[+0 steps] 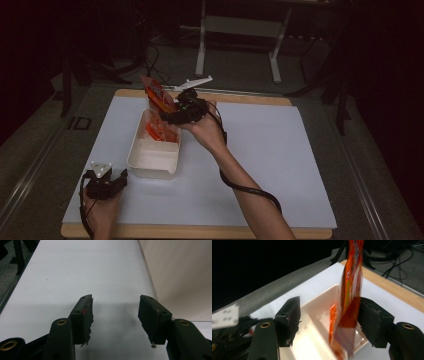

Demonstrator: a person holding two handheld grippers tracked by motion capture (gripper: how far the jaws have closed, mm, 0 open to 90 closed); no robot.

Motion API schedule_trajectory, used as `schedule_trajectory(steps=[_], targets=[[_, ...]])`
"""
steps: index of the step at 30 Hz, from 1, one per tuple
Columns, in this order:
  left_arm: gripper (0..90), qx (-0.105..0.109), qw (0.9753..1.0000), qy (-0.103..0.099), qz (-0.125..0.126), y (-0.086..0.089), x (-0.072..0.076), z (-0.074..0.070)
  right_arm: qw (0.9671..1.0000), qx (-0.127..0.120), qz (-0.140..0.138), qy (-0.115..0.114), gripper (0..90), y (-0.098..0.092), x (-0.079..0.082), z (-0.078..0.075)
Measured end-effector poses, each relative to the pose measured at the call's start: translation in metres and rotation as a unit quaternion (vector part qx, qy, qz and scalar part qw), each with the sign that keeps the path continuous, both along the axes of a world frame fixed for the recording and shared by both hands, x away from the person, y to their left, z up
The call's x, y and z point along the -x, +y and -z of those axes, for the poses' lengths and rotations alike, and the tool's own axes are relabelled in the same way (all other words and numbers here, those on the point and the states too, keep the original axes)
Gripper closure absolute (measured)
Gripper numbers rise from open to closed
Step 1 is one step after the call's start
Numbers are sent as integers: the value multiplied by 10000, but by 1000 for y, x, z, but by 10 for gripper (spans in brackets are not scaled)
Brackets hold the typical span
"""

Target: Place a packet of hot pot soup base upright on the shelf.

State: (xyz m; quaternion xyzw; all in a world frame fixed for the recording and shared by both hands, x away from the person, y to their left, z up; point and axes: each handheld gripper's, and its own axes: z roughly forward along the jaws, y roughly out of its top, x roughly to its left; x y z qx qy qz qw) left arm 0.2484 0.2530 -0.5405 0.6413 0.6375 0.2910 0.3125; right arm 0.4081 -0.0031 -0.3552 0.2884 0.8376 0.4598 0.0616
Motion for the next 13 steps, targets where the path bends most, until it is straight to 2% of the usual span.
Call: schedule_trajectory(steps=[9,10,13], targets=[[457,7,10000,-30,-23,1,1,-1,9999,-14,-139,-90,292,-20,20,11],[457,6,10000,2,-21,1,0,0,9998,-83,-157,-5,292,-28,23,16],[457,-8,10000,-7,-10,0,-1,0,9998,-114,-166,47,286,-35,26,24]])
